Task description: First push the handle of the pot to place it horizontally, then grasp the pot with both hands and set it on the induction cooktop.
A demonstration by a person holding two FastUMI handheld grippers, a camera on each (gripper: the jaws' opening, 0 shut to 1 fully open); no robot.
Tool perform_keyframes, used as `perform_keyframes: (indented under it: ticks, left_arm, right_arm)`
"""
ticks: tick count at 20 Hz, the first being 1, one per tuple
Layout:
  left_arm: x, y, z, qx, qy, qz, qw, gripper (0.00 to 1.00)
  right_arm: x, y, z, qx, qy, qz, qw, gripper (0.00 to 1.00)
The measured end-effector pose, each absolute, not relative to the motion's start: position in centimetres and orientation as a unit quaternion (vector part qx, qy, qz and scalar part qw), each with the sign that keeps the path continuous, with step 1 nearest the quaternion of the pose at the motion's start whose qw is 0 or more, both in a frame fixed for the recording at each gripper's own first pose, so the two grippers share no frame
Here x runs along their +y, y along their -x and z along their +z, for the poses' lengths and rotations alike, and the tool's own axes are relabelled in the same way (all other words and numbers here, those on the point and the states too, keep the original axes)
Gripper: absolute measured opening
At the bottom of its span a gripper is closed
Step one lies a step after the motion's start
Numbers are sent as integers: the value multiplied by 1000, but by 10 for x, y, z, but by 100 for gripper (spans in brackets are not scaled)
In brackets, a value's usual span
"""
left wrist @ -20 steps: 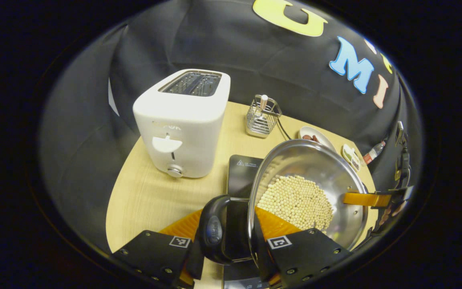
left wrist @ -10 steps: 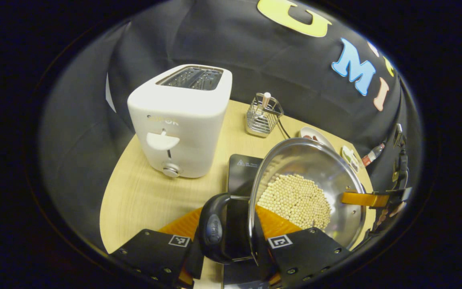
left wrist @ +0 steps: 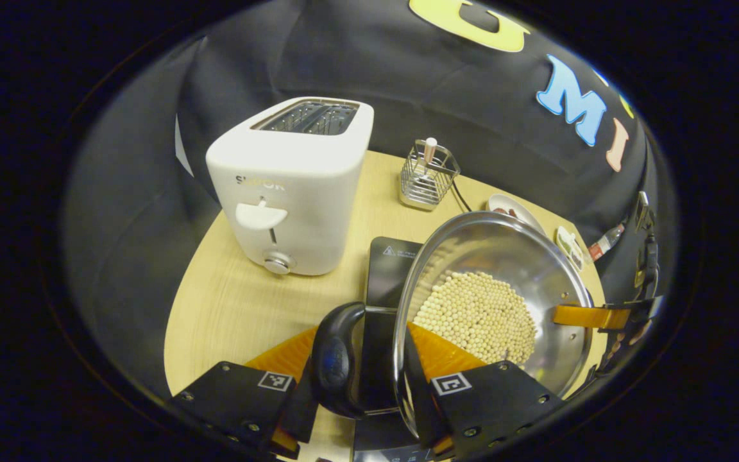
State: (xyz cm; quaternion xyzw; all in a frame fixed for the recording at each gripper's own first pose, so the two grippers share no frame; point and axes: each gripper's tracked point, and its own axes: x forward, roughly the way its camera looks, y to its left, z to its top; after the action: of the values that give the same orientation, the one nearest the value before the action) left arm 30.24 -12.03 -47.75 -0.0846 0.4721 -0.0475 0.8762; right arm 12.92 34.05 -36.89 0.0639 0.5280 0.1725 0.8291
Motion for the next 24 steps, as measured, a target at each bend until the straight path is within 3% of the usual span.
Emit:
perform_keyframes:
  ticks: [1, 2, 3, 4, 5, 6, 7, 8, 14, 16, 17, 20, 21, 22, 24]
  left_arm:
    - [-116, -303, -473, 474, 74, -40, 877, 63]
    - [-111, -303, -474, 471, 62, -30, 879, 72]
    - [-108, -306, -469, 464, 58, -25, 884, 81]
    - [-112, -305, -463, 460, 62, -26, 885, 82]
    - [-117, -300, -455, 462, 65, -28, 884, 88]
    - [-121, -296, -444, 460, 63, -30, 885, 82]
    - [-123, -294, -432, 453, 53, -28, 889, 88]
    - [-123, -291, -418, 445, 36, -21, 894, 88]
    - [-145, -272, -295, 360, -29, 23, 932, 88]
    - [-168, -257, -256, 336, -33, 32, 941, 82]
    - [-181, -250, -238, 321, -37, 34, 946, 88]
    - [-234, -232, -186, 273, -39, 43, 960, 88]
    - [-253, -226, -171, 260, -33, 45, 964, 82]
    - [-274, -217, -158, 244, -25, 47, 968, 88]
    - [-308, -203, -137, 215, -1, 55, 975, 88]
  right_arm:
    - [340, -130, -368, 527, -63, 175, 830, 59]
    - [338, -131, -368, 525, -60, 178, 830, 63]
    - [336, -131, -367, 523, -55, 179, 831, 91]
    - [332, -132, -363, 518, -51, 182, 834, 83]
    - [328, -134, -360, 510, -49, 184, 839, 94]
    - [324, -135, -353, 502, -49, 186, 843, 93]
    - [319, -134, -345, 495, -53, 190, 847, 93]
    - [312, -134, -336, 487, -56, 190, 851, 98]
    - [249, -135, -266, 406, -48, 207, 889, 98]
    - [225, -135, -240, 377, -46, 210, 901, 98]
    - [211, -134, -227, 362, -47, 210, 907, 98]
    - [167, -133, -188, 317, -36, 212, 924, 98]
    - [150, -132, -175, 301, -29, 212, 929, 98]
    - [133, -132, -163, 282, -19, 210, 936, 98]
    - [100, -129, -135, 239, 1, 205, 949, 98]
